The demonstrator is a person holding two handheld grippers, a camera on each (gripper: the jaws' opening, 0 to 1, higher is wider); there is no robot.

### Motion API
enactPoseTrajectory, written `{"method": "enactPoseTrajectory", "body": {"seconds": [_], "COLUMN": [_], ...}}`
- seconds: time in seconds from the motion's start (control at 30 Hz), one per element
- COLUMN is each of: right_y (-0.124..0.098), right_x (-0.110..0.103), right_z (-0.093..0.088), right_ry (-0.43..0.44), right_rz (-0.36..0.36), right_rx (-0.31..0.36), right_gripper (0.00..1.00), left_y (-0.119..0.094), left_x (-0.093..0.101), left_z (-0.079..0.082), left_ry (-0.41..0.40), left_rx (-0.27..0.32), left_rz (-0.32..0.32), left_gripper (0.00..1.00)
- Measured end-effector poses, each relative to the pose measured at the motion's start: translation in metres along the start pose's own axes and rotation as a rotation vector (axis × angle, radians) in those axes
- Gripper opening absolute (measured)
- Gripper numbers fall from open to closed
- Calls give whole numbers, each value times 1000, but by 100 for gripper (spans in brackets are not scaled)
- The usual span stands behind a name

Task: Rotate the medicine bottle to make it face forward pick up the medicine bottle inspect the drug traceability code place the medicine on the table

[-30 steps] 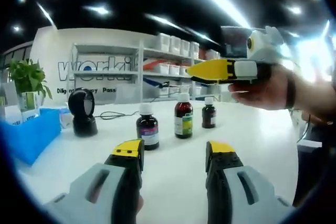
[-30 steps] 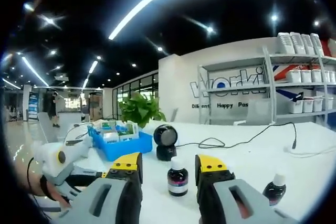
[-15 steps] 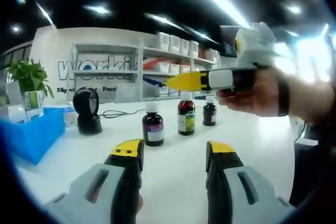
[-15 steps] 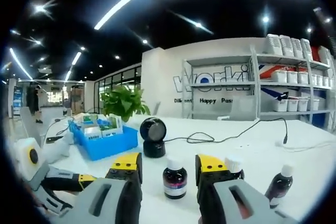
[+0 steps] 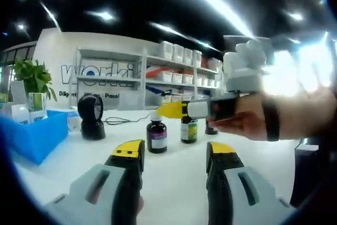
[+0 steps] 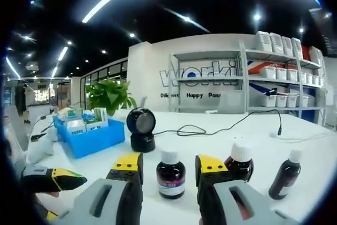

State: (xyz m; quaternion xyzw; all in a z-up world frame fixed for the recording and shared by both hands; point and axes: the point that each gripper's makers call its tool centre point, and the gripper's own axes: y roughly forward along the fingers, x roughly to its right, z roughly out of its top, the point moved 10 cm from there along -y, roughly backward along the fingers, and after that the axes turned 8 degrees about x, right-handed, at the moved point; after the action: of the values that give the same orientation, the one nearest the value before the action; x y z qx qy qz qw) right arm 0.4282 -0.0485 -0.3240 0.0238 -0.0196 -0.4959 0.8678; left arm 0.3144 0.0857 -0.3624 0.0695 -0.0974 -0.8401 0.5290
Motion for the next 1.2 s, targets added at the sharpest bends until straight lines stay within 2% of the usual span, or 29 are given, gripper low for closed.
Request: {"method": "enactPoseTrajectory", "body": {"seconds": [0.17, 0.27, 0.43, 0.57, 0.8, 1.0, 1.2], "right_y": [9, 15, 24, 27, 36, 33, 28], "right_x": [-1, -4, -4, -6, -12, -10, -11], "right_z": [-7, -14, -29, -38, -43, -45, -49], "right_ry": [8, -3, -8, 7, -35, -68, -48], "right_rz": [-37, -52, -77, -99, -115, -136, -112], "right_rx": [-8, -19, -54, -67, -68, -62, -50], "right_gripper": [35, 35, 35, 35, 34, 28, 27], "left_y": [-2, -4, -2, -4, -4, -3, -3], "left_x": [-8, -10, -4, -10, -8, -7, -8], "left_z": [2, 3, 1, 2, 3, 2, 2], "left_ry": [-24, -42, -5, -42, -45, -42, -41], "left_rx": [16, 28, 0, 22, 30, 25, 22], "left_rz": [55, 68, 40, 49, 49, 46, 47], "left_gripper": [38, 37, 37, 37, 37, 37, 37]}}
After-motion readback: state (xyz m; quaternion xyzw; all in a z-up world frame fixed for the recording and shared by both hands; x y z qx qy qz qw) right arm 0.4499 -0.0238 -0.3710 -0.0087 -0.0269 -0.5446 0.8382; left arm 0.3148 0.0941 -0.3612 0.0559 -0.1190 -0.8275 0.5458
